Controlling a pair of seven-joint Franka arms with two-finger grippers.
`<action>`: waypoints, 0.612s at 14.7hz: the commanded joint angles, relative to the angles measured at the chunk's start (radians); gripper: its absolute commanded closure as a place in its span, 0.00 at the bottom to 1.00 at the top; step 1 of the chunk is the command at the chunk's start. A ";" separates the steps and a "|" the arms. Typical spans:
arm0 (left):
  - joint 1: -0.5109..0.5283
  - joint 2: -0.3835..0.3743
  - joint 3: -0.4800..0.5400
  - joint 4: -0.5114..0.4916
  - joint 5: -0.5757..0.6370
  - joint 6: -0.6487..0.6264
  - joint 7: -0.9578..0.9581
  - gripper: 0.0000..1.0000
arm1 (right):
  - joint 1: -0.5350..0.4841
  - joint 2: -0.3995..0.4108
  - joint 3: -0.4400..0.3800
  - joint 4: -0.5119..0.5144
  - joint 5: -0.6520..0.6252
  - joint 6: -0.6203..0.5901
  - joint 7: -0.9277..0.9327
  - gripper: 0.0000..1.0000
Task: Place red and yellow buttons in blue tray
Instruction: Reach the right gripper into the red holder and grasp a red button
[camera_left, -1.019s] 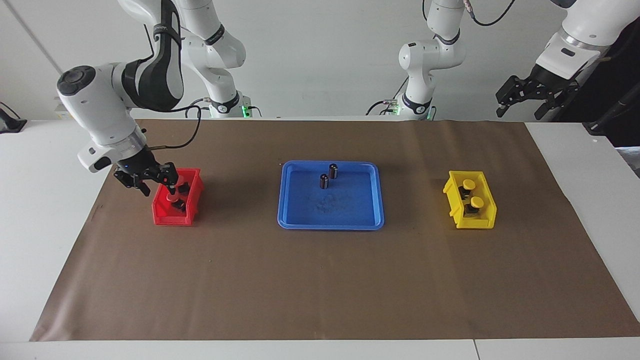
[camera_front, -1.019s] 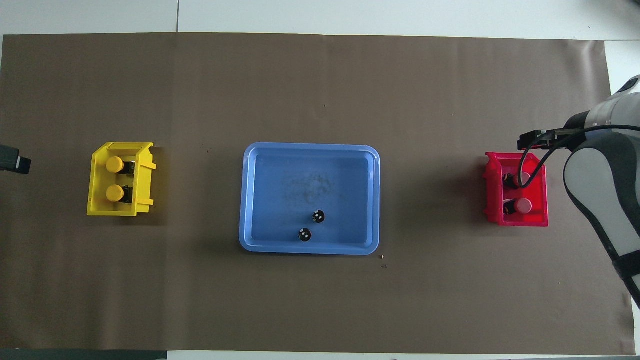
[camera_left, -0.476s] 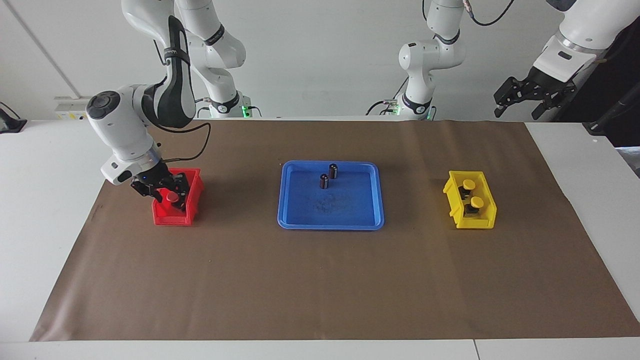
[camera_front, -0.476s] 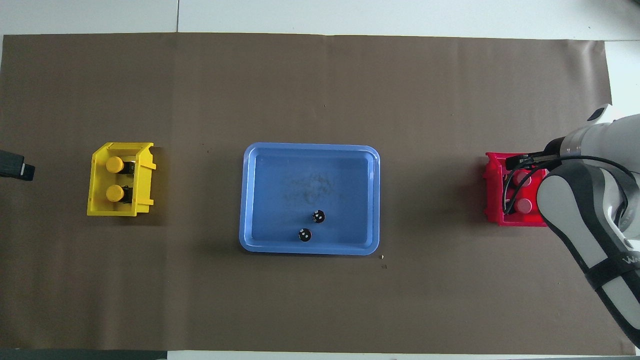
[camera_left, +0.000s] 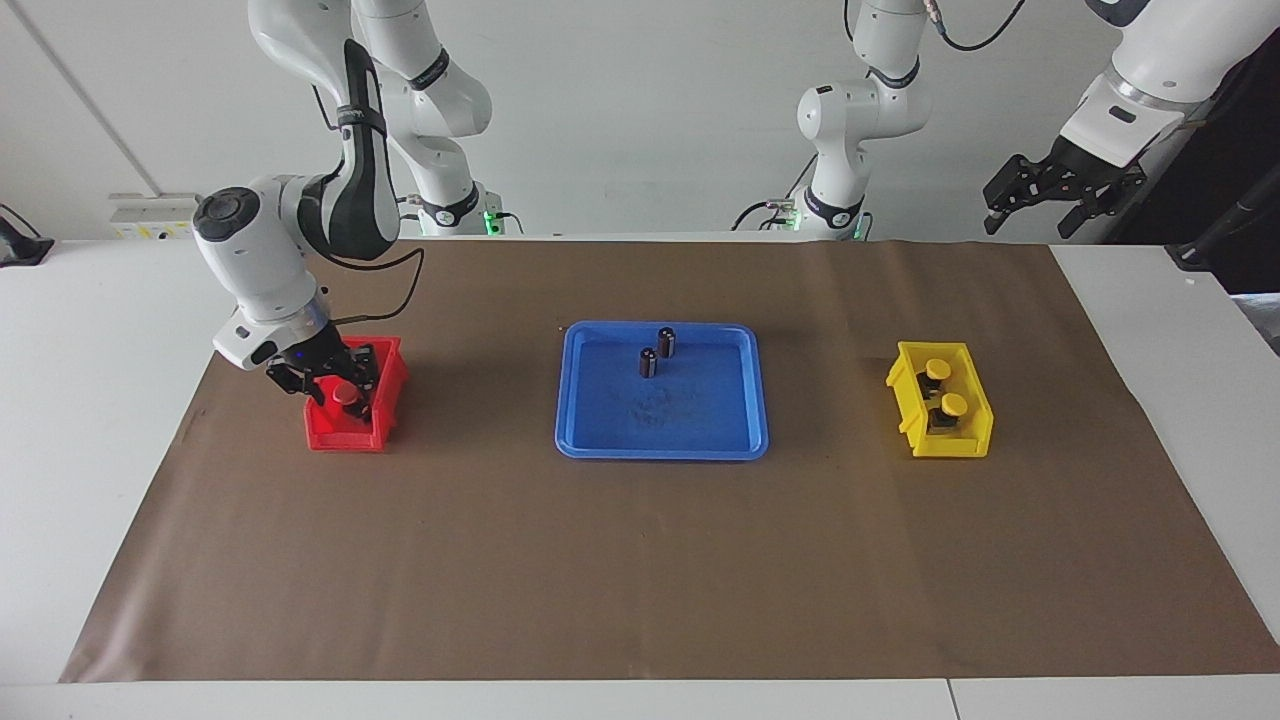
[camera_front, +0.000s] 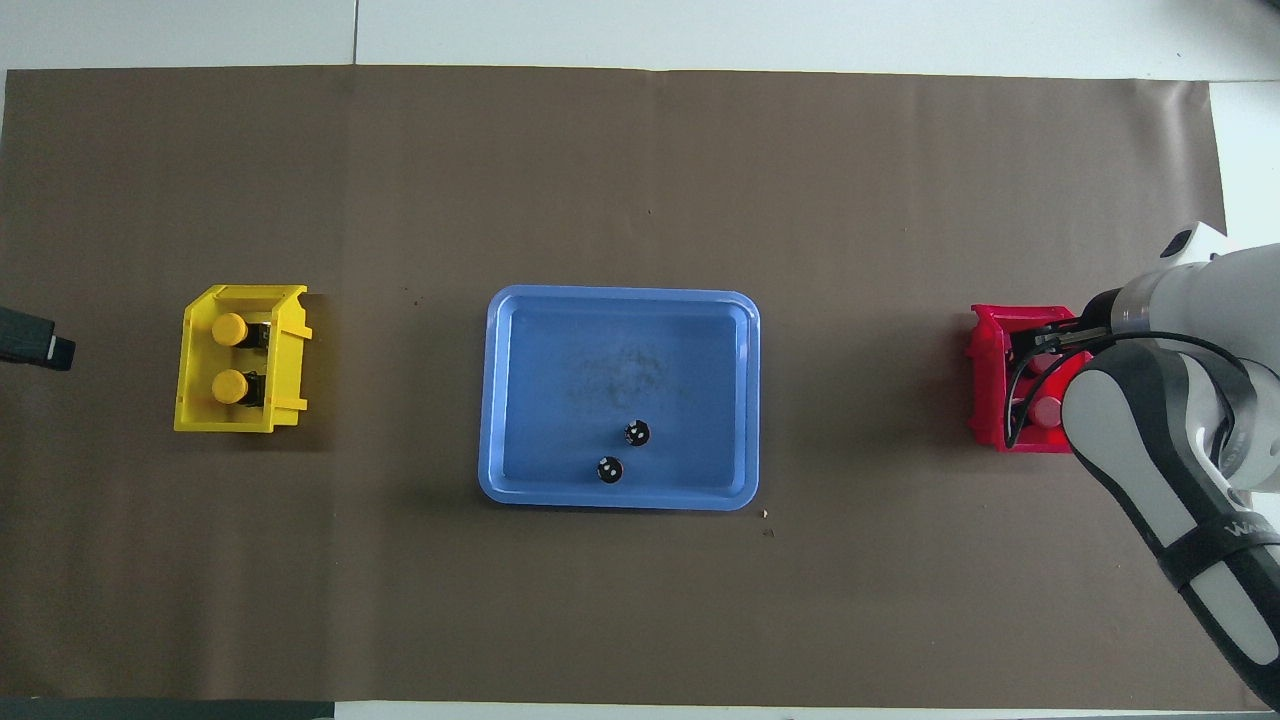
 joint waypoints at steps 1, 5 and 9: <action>0.002 -0.031 0.001 -0.033 0.013 0.007 -0.011 0.00 | -0.016 -0.041 0.005 -0.071 -0.007 0.048 -0.026 0.34; 0.002 -0.031 0.001 -0.033 0.013 0.009 -0.012 0.00 | -0.017 -0.048 0.003 -0.092 -0.007 0.066 -0.026 0.34; 0.002 -0.031 0.001 -0.034 0.013 0.009 -0.012 0.00 | -0.023 -0.046 0.003 -0.106 -0.007 0.085 -0.037 0.35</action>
